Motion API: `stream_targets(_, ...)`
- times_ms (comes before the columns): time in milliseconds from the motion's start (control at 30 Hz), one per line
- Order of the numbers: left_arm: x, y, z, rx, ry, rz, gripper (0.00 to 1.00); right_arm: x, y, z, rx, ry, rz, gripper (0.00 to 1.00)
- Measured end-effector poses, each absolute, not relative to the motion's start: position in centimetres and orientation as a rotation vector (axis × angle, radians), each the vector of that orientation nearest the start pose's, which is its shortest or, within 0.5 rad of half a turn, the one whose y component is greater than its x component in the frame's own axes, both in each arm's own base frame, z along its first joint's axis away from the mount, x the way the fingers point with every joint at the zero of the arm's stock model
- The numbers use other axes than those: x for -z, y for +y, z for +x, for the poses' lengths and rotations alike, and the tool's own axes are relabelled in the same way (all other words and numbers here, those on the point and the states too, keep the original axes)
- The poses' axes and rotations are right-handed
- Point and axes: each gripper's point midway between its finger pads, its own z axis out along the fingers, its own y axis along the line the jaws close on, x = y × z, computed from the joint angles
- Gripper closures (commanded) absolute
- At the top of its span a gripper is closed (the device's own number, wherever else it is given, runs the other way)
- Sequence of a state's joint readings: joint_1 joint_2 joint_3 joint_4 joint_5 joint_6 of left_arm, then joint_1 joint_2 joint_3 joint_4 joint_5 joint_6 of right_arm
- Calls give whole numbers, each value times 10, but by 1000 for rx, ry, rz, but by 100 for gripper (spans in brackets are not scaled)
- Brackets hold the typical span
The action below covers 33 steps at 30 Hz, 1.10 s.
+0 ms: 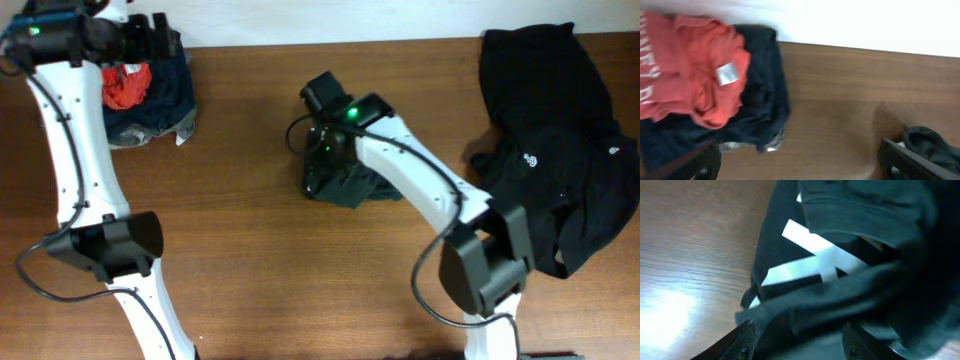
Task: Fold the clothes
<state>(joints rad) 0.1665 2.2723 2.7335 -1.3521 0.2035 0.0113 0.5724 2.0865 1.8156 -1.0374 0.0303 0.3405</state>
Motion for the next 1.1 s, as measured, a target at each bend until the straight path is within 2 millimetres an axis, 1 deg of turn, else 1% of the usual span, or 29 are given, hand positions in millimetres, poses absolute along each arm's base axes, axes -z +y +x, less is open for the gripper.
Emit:
stream_targets(100, -287, 71, 529, 155, 2453, -143, 1, -85, 255, 397, -103, 2862, -383, 39)
stream_targets(200, -285, 82, 525, 143, 2465, -174, 1, -83, 262, 400, -97, 2834, -429, 39)
stream_targets(333, -284, 87, 523, 137, 2469, -185, 1, -83, 268, 400, -97, 2815, -462, 39)
stream_targets(500, -284, 86, 523, 136, 2470, -185, 1, -83, 275, 395, -94, 2806, -520, 40)
stream_targets(567, -284, 86, 523, 136, 2470, -185, 1, -83, 278, 391, -86, 2806, -543, 45)
stream_targets(700, -283, 86, 522, 137, 2474, -186, 1, -81, 279, 382, -44, 2815, -583, 62)
stream_targets(800, -283, 86, 522, 138, 2477, -187, 1, -80, 271, 379, 15, 2828, -595, 72)
stream_targets(933, -282, 86, 521, 139, 2484, -188, 1, -80, 263, 380, 60, 2834, -584, 77)
stream_targets(967, -282, 86, 520, 140, 2486, -189, 1, -80, 262, 380, 66, 2833, -583, 80)
stream_targets(1033, -281, 86, 520, 140, 2488, -189, 1, -80, 260, 381, 75, 2835, -578, 94)
stream_targets(1100, -281, 86, 520, 141, 2489, -189, 1, -80, 258, 382, 84, 2833, -575, 96)
